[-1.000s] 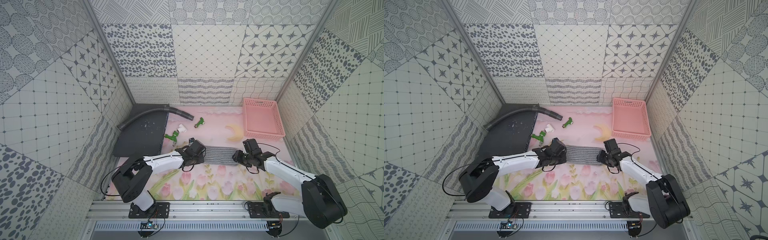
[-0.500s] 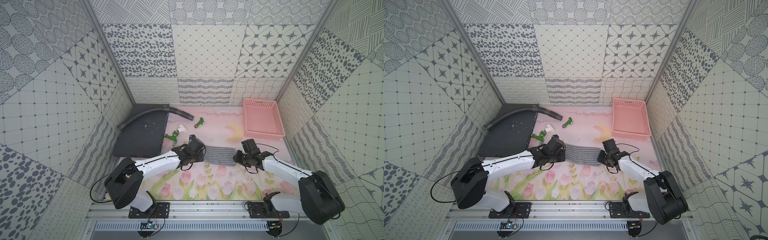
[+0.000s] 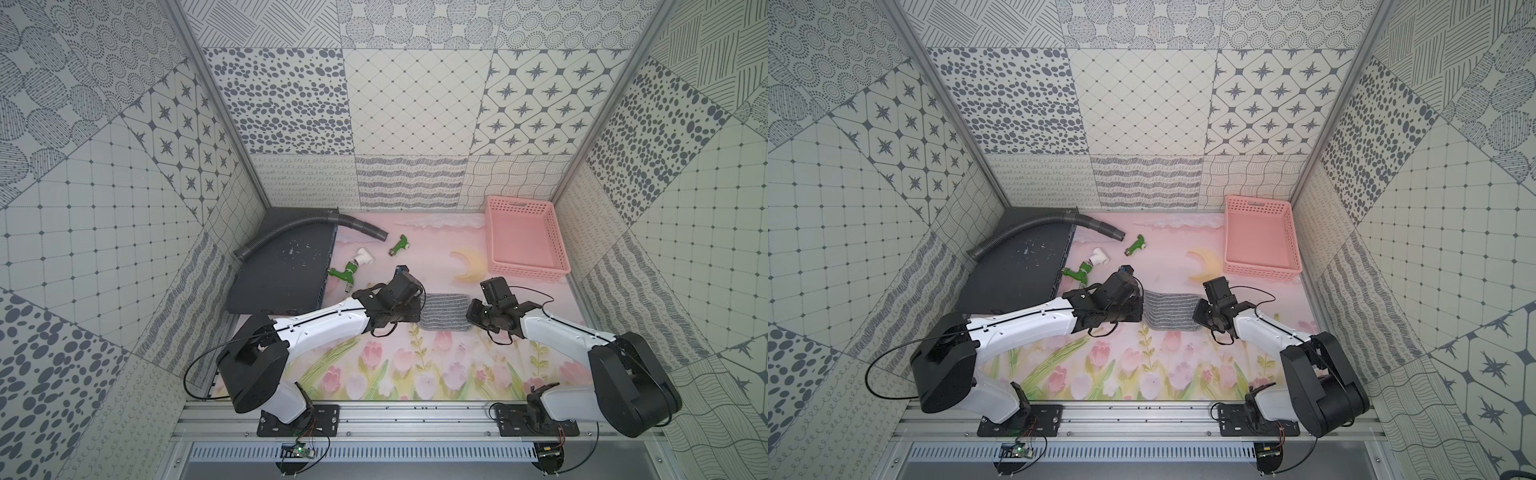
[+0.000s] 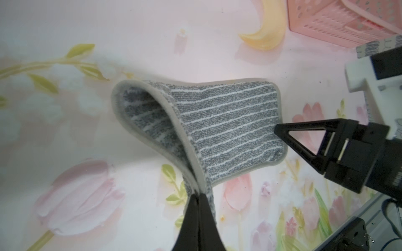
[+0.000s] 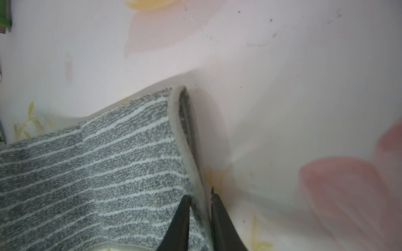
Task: Fold the square dishcloth
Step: Fold the cleaning item at the center of the board.
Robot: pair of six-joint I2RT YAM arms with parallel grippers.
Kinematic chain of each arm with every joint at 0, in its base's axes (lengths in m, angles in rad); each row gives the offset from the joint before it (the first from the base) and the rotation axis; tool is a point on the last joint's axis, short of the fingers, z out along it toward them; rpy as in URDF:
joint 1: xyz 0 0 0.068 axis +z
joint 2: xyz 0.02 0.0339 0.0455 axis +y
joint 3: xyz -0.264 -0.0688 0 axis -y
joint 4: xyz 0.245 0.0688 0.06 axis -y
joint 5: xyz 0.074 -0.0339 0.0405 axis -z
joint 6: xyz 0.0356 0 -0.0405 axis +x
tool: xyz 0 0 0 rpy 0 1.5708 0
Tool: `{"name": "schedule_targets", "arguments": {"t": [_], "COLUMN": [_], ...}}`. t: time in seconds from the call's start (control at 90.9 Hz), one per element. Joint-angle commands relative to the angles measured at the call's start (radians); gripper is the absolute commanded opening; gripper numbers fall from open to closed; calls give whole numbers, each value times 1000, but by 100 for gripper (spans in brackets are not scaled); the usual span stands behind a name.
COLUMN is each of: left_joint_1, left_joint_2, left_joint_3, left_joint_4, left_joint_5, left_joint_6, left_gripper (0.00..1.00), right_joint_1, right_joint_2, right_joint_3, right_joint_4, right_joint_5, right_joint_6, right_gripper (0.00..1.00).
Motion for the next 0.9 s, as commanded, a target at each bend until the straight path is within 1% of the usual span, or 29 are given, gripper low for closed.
{"name": "schedule_targets", "arguments": {"t": [0.0, 0.319, 0.671, 0.726, 0.814, 0.891], "left_joint_1": [-40, -63, -84, -87, -86, -86], "left_joint_2": [58, 185, 323, 339, 357, 370], "left_joint_3": [79, 175, 300, 313, 330, 340], "left_joint_4": [18, 66, 86, 88, 88, 90], "left_joint_5": [108, 200, 292, 299, 307, 312], "left_joint_6": [35, -2, -14, -16, -21, -22], "left_gripper": [0, 0, 0, 0, 0, 0], "right_joint_1": [5, 4, 3, 3, -1, -8], "right_joint_2": [7, 9, 5, -2, -16, -36], "right_joint_3": [-7, -22, -45, -49, -50, -50], "right_joint_4": [51, 75, 94, 94, 92, 92], "right_joint_5": [-13, -23, -19, -16, -9, -4], "right_joint_6": [9, 19, 37, 36, 36, 39], "right_gripper": [20, 19, 20, 23, 32, 35]}}
